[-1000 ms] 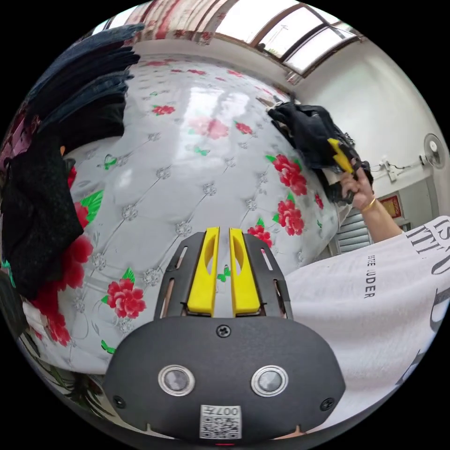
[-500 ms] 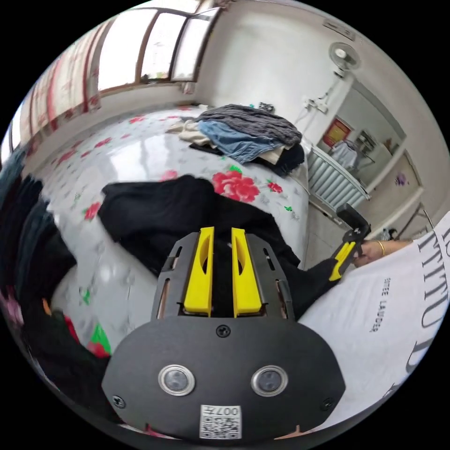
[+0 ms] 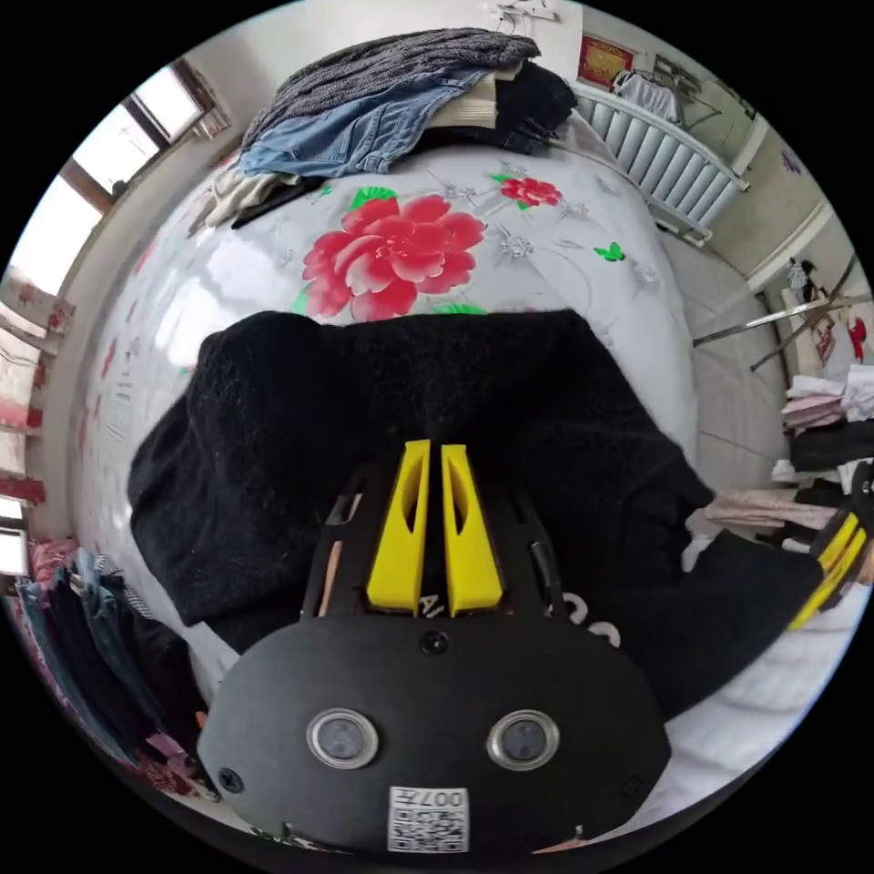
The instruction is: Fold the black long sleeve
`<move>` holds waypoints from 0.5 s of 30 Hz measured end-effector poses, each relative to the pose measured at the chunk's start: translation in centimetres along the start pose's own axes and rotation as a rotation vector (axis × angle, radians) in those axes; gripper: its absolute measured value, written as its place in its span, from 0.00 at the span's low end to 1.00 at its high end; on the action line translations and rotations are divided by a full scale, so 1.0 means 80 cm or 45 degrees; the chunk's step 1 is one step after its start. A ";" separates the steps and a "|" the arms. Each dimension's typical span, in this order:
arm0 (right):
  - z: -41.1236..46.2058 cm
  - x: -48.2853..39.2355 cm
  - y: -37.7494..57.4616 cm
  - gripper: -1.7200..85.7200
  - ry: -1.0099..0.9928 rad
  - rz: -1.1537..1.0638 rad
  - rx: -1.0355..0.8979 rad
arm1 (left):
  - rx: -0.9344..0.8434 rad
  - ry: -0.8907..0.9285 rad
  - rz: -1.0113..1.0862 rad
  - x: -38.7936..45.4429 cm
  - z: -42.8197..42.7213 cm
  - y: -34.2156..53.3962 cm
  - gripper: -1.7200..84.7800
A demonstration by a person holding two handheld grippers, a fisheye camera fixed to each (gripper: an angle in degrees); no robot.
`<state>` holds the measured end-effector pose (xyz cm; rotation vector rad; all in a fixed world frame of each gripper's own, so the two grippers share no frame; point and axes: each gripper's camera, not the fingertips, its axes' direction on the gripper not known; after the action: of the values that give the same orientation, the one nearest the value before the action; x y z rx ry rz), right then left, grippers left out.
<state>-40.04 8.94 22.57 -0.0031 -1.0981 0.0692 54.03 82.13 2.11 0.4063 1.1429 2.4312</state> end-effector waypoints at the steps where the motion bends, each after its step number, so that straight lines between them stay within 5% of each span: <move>1: 0.005 -0.003 0.001 0.02 0.028 0.008 0.003 | 0.009 0.066 -0.023 -0.007 -0.004 0.006 0.02; 4: -0.004 -0.017 -0.006 0.02 0.080 -0.003 0.057 | 0.302 0.527 -0.360 -0.082 -0.047 0.073 0.01; 6: -0.017 -0.035 -0.017 0.02 0.148 -0.057 0.101 | 0.742 0.780 -0.605 -0.141 -0.108 0.161 0.01; 15: -0.122 -0.224 -0.057 0.05 0.557 -0.572 0.613 | 2.095 0.710 -0.674 -0.145 -0.343 0.469 0.01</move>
<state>-39.23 3.64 2.33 0.6314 -0.6040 -0.0709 43.02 36.91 13.48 -0.1910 2.8011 0.6740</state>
